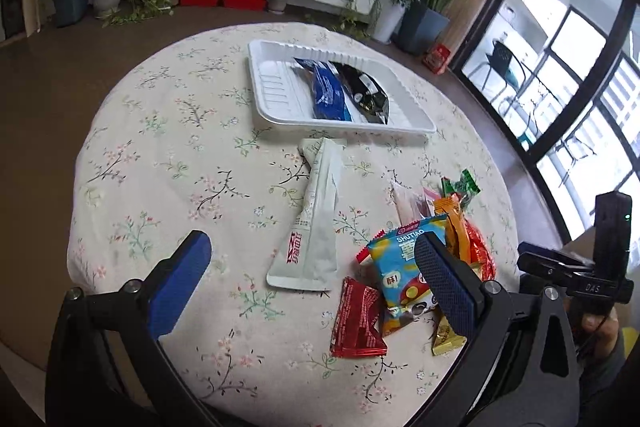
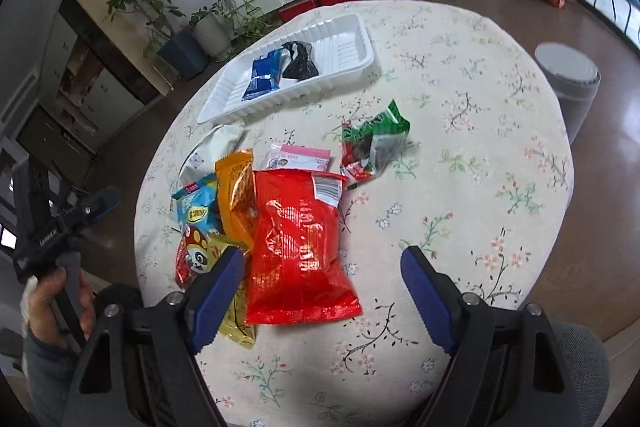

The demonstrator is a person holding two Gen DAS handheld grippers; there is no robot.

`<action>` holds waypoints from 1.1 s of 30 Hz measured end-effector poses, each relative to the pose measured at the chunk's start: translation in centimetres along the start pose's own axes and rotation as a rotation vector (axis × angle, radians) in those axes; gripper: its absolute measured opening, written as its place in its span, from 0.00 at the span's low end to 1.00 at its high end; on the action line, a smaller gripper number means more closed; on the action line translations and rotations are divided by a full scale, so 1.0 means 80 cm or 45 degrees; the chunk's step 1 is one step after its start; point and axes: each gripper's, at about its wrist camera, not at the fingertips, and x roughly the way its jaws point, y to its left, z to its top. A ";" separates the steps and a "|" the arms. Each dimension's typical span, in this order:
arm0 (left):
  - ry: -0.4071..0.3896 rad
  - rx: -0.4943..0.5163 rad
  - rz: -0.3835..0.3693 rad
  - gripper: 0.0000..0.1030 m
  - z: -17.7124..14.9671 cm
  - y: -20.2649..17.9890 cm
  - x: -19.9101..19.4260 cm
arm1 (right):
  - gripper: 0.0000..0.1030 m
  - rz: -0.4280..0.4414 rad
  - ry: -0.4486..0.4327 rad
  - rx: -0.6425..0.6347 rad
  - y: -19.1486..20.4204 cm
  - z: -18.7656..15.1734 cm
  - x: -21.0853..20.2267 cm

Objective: Organize snacks
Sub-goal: 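Grasp the white long packet with the left tool while the right tool grasps the red chip bag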

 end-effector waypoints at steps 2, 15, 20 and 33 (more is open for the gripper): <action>0.040 0.052 -0.004 1.00 0.013 -0.002 0.016 | 0.81 -0.033 0.008 -0.050 0.008 0.002 0.005; 0.350 0.255 0.033 0.99 0.071 -0.012 0.120 | 0.75 0.059 0.096 -0.020 0.007 0.008 0.038; 0.418 0.310 0.104 0.93 0.081 -0.017 0.149 | 0.75 0.055 0.095 -0.017 0.004 0.008 0.042; 0.506 0.387 0.143 0.47 0.073 -0.021 0.191 | 0.75 0.050 0.094 -0.003 -0.002 0.007 0.043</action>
